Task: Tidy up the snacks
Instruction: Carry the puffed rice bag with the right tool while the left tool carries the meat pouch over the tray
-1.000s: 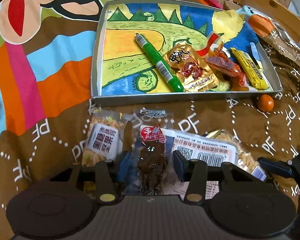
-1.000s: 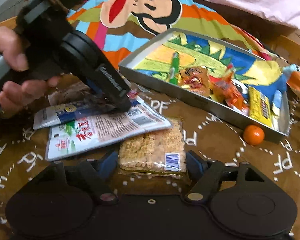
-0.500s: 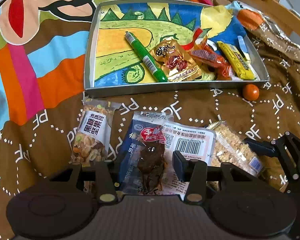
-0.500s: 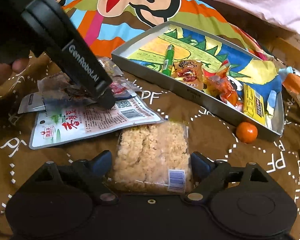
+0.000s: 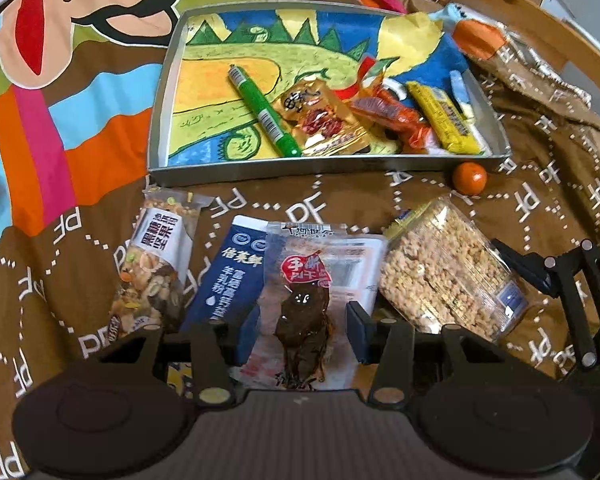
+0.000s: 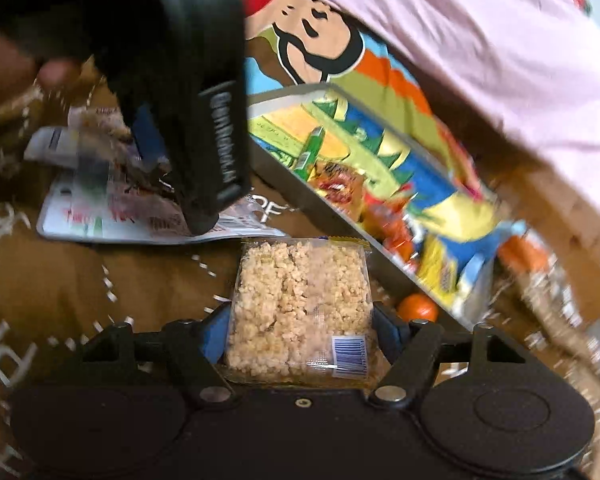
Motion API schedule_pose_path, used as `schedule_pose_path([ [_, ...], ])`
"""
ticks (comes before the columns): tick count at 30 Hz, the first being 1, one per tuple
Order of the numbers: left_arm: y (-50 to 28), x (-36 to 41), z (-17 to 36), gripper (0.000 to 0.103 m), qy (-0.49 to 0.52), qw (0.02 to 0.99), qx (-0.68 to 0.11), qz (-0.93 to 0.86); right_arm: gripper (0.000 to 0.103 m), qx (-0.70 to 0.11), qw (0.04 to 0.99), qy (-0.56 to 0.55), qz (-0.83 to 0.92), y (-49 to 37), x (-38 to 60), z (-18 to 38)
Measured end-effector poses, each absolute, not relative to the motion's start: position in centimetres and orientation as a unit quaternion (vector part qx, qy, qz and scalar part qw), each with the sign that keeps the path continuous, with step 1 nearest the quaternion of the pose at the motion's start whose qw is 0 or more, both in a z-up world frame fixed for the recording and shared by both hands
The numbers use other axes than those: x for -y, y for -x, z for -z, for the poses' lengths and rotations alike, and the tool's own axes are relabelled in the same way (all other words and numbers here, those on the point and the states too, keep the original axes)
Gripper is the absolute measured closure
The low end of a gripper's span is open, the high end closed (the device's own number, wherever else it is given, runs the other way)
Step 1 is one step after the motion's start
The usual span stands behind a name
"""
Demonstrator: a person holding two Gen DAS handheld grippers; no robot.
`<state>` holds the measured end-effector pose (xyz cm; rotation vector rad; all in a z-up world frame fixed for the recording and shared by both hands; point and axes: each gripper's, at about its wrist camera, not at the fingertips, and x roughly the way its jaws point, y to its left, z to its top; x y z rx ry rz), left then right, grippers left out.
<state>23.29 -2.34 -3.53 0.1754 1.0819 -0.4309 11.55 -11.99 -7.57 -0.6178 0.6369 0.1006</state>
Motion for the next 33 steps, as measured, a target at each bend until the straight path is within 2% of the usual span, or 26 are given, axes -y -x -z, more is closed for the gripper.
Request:
schedule_pose_path([
  [4, -22.9, 2.2, 2.5, 0.053, -0.063, 0.841, -0.495, 0.206, 0.03, -0.28, 0.899, 0.334, -0.029, -11.4, 12.3, 7.6],
  [14, -23.4, 2.2, 1.4, 0.053, -0.032, 0.861, -0.471, 0.19, 0.03, -0.229, 0.91, 0.343, 0.034, -12.8, 14.3, 6.2],
  [24, -28.4, 3.5, -0.2, 0.053, 0.011, 0.914, -0.371, 0.164, 0.029, -0.178, 0.941, 0.285, 0.051, -17.7, 15.7, 4.1],
  [33, -34.0, 3.3, 1.1, 0.052, 0.029, 0.931, -0.344, 0.122, 0.029, -0.181, 0.954, 0.231, 0.065, -24.1, 16.2, 3.8],
])
